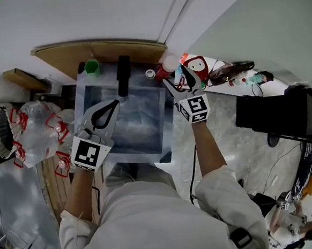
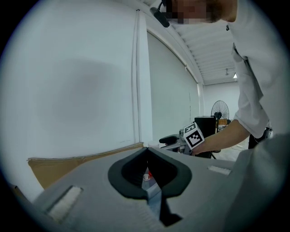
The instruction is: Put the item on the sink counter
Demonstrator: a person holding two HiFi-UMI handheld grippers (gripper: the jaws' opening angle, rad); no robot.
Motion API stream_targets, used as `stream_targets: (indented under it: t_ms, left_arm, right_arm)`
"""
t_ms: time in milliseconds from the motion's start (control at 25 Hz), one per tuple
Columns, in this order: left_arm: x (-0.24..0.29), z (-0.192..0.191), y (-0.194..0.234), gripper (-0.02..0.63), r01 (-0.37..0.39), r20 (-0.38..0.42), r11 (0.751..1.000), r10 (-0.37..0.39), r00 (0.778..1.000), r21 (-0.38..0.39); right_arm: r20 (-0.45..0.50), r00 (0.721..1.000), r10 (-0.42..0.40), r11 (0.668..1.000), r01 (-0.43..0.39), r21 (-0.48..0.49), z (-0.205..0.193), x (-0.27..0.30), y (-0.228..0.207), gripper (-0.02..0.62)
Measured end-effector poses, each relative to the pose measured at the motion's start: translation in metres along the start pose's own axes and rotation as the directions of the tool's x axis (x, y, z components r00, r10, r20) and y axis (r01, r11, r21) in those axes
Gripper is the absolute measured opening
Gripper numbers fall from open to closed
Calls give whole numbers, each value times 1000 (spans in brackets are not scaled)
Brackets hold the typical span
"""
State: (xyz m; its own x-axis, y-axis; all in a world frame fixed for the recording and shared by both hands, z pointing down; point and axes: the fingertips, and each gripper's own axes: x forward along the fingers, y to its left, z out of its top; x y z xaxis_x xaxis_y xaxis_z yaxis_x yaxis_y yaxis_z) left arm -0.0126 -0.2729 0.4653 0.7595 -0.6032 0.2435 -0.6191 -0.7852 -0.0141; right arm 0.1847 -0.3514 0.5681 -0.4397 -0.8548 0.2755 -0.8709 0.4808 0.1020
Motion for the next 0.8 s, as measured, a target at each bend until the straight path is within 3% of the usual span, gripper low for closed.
stream_targets:
  t_ms: [800]
  left_arm:
    - [1,54,-19,0,66,104,997,-70,992,36]
  right_arm:
    - [120,992,-44,997,51,-49,120,-115,47,64]
